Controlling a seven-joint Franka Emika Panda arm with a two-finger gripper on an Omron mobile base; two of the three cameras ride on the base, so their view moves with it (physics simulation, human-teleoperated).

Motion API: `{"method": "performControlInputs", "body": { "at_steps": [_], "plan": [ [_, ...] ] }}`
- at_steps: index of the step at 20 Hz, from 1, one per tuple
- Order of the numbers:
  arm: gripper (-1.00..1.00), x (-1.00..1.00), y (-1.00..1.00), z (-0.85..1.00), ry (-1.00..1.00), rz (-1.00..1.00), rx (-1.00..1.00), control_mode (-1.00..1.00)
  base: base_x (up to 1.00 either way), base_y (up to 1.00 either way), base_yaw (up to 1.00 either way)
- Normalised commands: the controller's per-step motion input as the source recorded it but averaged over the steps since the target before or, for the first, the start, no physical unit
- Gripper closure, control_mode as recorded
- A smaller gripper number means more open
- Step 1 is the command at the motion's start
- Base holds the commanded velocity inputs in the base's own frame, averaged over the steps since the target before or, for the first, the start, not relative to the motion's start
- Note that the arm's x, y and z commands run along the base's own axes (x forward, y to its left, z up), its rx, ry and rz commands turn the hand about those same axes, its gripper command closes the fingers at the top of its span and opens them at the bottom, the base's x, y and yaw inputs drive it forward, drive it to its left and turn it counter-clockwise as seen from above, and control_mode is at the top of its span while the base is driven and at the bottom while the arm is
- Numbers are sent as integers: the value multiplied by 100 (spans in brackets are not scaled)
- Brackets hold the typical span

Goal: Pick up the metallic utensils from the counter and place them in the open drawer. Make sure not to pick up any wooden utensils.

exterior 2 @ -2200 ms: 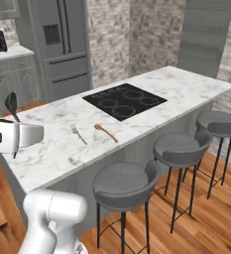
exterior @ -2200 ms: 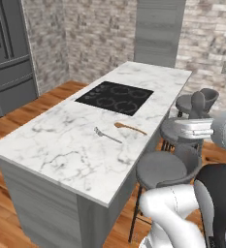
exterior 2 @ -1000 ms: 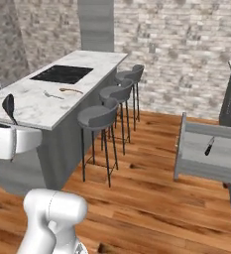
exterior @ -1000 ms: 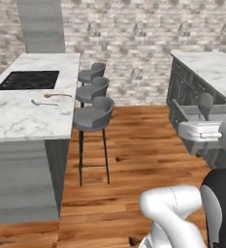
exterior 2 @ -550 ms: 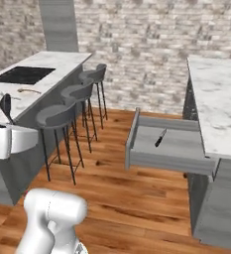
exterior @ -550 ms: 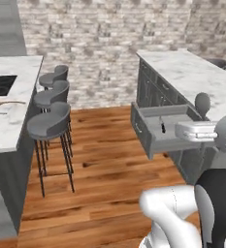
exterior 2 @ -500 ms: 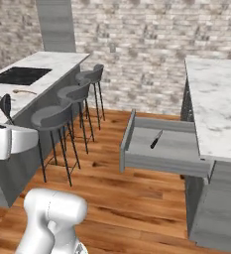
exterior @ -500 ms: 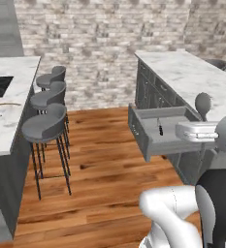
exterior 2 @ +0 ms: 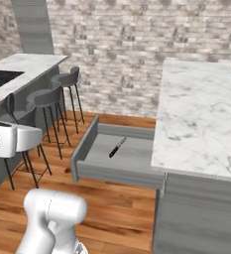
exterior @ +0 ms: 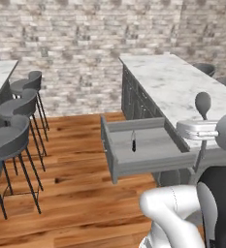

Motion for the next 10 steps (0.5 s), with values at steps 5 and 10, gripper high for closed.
{"method": "performControlInputs", "body": {
  "at_steps": [5,10],
  "plan": [
    [100,0,0,0,0,0,0,100,0,-32,0],
    [100,0,0,0,0,0,0,100,51,-5,0]
  ]
}}
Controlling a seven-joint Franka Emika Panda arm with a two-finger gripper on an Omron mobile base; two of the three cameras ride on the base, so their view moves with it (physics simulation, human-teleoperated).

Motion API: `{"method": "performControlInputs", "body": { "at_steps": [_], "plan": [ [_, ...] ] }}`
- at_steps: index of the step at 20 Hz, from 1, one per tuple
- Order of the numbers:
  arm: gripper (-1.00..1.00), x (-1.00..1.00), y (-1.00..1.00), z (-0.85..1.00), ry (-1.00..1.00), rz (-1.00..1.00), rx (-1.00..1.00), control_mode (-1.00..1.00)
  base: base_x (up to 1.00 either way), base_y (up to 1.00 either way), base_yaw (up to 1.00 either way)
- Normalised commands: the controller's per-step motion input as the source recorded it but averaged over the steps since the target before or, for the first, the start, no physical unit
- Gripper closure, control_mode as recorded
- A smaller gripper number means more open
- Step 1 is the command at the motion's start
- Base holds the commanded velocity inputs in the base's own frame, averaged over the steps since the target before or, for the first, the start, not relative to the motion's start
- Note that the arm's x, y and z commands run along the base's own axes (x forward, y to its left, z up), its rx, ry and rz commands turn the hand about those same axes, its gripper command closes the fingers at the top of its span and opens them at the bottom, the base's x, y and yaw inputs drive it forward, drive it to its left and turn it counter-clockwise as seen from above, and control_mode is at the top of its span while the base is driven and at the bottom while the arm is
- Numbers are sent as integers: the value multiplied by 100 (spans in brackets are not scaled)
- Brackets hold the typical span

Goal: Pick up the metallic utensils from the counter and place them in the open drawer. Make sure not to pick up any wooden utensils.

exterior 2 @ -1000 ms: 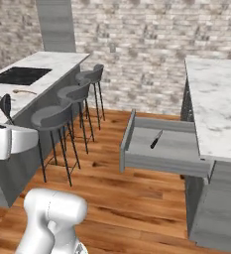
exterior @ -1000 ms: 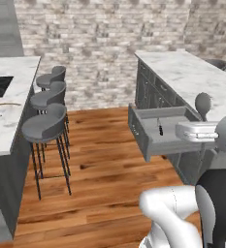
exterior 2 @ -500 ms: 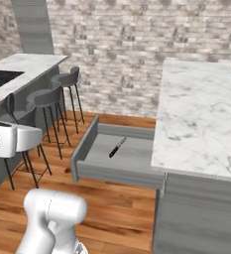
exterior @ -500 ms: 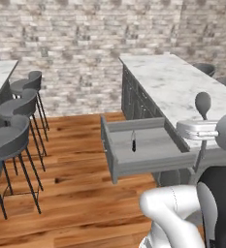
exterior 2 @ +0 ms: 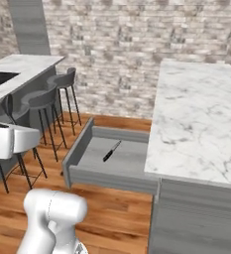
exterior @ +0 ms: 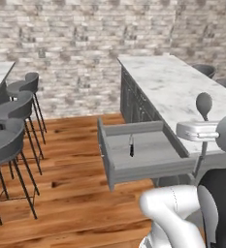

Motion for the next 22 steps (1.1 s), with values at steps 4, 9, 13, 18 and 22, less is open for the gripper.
{"method": "performControlInputs", "body": {
  "at_steps": [4,9,13,18,22],
  "plan": [
    [100,0,0,0,0,0,0,100,59,-16,0],
    [100,0,0,0,0,0,0,100,32,-13,0],
    [100,0,0,0,0,0,0,100,41,-11,0],
    [100,0,0,0,0,0,0,100,46,-23,0],
    [100,0,0,0,0,0,0,100,23,-34,0]
  ]
}}
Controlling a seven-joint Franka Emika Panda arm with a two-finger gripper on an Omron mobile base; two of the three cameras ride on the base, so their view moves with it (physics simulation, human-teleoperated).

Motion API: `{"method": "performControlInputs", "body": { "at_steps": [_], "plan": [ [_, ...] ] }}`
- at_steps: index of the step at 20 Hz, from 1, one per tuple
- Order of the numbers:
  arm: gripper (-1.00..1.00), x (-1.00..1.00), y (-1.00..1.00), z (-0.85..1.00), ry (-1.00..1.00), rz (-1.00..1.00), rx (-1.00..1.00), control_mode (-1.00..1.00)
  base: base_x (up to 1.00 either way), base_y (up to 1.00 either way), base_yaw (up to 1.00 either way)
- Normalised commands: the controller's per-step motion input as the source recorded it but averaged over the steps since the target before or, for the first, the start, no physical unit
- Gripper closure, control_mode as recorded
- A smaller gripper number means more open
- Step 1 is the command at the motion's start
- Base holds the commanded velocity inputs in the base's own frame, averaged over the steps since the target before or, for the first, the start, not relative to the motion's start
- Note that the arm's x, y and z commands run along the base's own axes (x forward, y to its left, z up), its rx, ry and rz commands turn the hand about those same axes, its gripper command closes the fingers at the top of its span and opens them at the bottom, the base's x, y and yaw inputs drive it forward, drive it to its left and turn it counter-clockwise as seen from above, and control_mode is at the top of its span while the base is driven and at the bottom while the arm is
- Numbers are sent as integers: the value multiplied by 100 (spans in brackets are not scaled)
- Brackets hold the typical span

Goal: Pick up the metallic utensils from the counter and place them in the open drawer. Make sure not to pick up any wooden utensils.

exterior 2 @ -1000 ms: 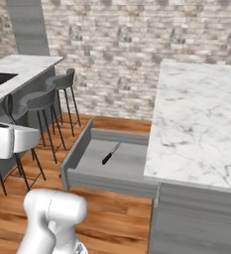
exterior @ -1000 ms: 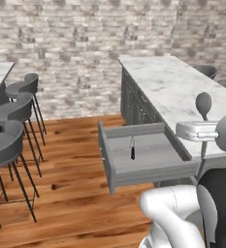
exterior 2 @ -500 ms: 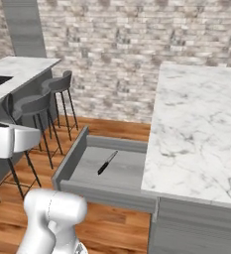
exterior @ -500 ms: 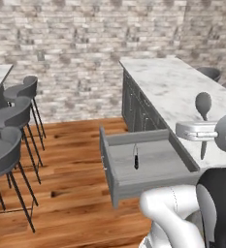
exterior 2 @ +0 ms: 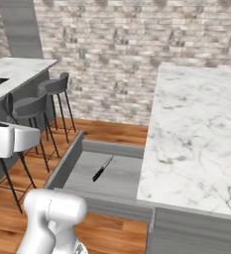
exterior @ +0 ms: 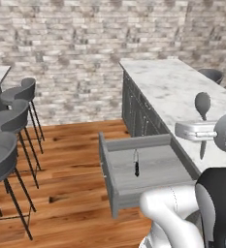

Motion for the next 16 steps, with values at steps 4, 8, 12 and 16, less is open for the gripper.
{"method": "performControlInputs", "body": {
  "at_steps": [4,8,12,16],
  "plan": [
    [100,0,-26,-3,5,0,3,-100,2,-9,0],
    [100,28,-20,-43,7,0,0,-100,0,0,0],
    [100,43,-23,-68,7,0,0,-100,0,0,0],
    [100,64,-7,-65,-6,0,0,-100,0,0,0]
  ]
}}
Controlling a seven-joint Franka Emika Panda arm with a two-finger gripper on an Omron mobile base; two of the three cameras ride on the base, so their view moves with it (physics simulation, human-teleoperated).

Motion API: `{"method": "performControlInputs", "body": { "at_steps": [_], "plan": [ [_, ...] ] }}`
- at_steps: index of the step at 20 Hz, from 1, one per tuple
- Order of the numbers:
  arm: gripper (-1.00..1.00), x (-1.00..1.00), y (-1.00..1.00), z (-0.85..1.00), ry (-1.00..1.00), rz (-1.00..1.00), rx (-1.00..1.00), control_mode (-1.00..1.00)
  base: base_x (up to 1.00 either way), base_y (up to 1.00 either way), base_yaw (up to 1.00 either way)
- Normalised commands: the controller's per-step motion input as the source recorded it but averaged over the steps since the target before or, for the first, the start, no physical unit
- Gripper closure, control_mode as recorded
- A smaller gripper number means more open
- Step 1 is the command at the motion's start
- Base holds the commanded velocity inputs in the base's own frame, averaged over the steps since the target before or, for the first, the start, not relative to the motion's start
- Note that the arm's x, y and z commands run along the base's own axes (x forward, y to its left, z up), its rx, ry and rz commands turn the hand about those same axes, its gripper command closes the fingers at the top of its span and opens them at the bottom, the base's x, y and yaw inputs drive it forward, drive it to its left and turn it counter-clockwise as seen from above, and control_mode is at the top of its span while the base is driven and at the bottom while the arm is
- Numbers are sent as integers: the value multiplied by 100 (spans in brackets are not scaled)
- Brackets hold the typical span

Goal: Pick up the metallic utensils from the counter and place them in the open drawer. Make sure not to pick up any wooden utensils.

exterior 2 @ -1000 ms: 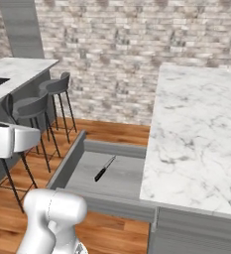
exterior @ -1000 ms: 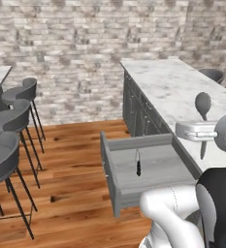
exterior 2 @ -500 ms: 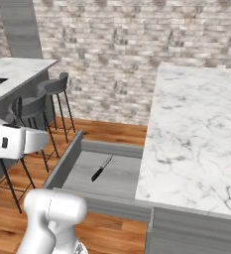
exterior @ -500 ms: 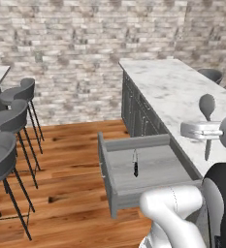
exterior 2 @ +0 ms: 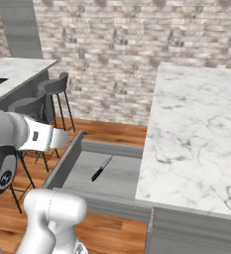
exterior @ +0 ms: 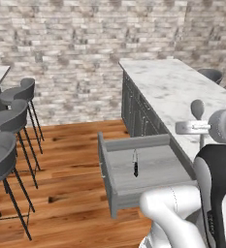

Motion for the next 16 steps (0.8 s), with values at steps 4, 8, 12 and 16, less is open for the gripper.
{"method": "performControlInputs", "body": {
  "at_steps": [4,8,12,16],
  "plan": [
    [100,79,-1,-94,-2,0,3,-100,0,0,0],
    [100,83,0,-98,2,0,0,-100,0,0,0],
    [100,82,0,-95,5,0,0,-100,0,0,0],
    [100,64,0,-92,-3,0,0,-100,0,0,0]
  ]
}}
